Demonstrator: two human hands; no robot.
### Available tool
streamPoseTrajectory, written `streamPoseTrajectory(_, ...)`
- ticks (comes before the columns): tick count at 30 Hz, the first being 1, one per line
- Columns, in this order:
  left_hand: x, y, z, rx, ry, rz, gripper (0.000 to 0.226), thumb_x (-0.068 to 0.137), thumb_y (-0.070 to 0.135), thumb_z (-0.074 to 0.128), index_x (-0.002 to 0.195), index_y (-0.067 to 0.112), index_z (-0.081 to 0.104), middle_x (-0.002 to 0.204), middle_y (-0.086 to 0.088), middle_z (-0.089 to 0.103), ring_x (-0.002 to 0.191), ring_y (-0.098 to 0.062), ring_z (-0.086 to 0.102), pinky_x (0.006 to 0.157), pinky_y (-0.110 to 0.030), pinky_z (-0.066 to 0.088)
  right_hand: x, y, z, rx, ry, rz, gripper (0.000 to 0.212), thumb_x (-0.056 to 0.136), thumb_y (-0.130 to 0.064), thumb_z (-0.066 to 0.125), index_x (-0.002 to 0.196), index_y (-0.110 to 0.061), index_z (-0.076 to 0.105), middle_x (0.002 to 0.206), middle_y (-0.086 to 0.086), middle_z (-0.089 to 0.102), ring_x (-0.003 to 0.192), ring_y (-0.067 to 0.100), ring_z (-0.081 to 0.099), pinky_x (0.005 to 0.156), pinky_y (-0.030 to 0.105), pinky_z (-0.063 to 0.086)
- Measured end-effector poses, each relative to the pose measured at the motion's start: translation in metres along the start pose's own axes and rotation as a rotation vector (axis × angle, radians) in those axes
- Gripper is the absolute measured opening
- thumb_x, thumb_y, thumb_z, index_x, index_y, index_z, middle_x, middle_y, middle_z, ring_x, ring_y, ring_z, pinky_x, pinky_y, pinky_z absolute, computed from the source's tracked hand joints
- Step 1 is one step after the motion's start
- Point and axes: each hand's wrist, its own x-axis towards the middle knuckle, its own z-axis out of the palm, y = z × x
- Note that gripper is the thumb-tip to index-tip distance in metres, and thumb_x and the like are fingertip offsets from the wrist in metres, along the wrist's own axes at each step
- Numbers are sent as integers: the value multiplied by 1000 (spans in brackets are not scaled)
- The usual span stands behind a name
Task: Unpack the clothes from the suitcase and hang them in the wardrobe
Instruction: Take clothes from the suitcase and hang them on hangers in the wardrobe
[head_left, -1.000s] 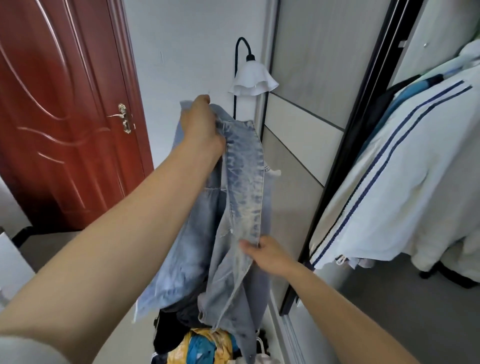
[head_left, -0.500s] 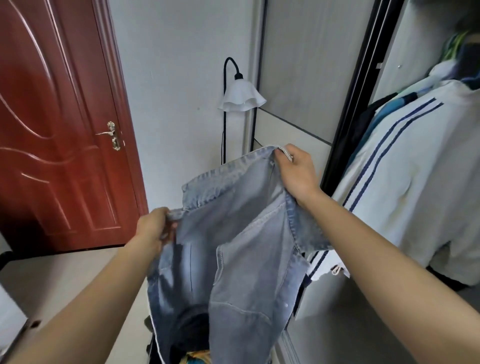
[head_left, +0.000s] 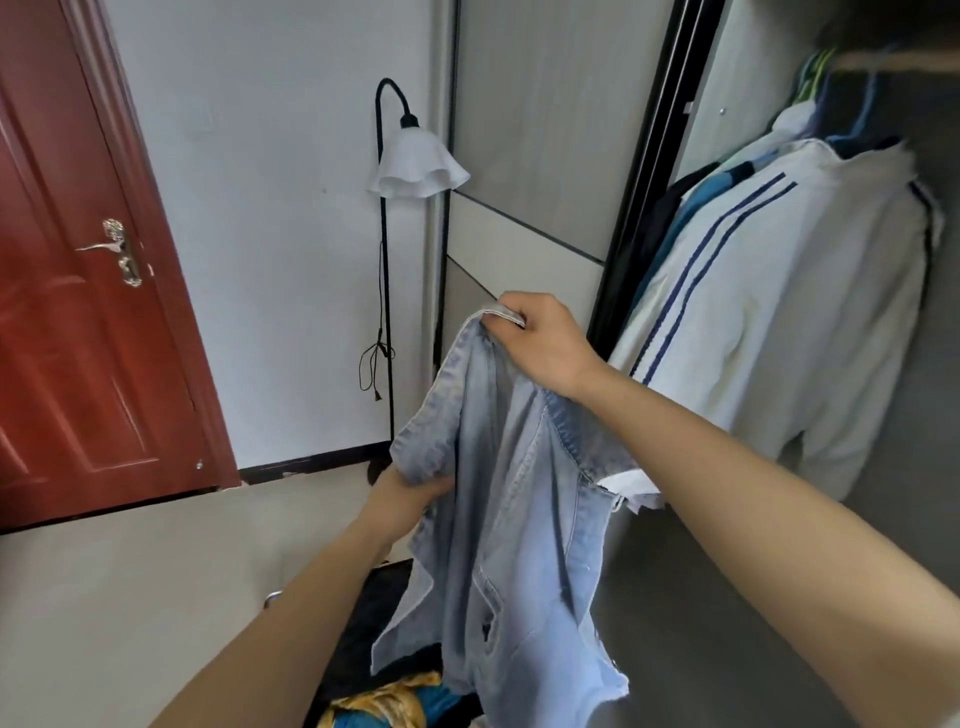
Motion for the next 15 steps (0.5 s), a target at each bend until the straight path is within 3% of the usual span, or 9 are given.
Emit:
streamPoseTrajectory(2, 8, 13, 15, -14, 60, -26, 24, 95, 32, 58, 93, 10, 65, 88, -11, 65, 68, -15, 56, 57, -22, 44, -5, 13, -30, -148, 18, -9, 35, 94, -22, 58, 63, -9, 49, 57, -2, 46, 54, 9, 40, 55, 26, 35)
streamPoseTrajectory(4, 16, 38, 29, -76, 114, -7, 28, 96, 39, 54, 93, 14, 65, 86, -7, 67, 71, -16, 59, 60, -25, 45, -14, 31, -67, -321, 57, 12, 38, 94, -29, 60, 65, -8, 47, 58, 4, 48, 56, 17, 43, 59, 35, 36)
streamPoseTrajectory(8, 24, 114, 64, -174, 95, 121, 21, 92, 38, 62, 83, 19, 63, 80, 0, 65, 73, -16, 61, 64, -27, 49, -45, 65, -137, -552, 35, 286, 53, 83, -52, 70, 61, -14, 39, 56, 2, 41, 54, 13, 38, 57, 37, 29)
streamPoseTrajectory(12, 15, 184, 110, -165, -37, 219, 19, 91, 25, 64, 73, 21, 59, 73, 0, 62, 66, -14, 57, 60, -25, 45, -74, 93, -187, -508, 9, 465, 38, 81, -35, 76, 69, -5, 55, 66, 7, 50, 64, 18, 44, 58, 32, 31)
streamPoseTrajectory(15, 5, 222, 144, -153, -141, 231, 19, 91, 13, 60, 72, 18, 58, 70, -1, 61, 63, -15, 56, 54, -22, 45, -89, 105, -224, -595, -46, 522, 18, 82, -25, 73, 76, -11, 63, 76, 7, 58, 74, 20, 52, 63, 30, 38)
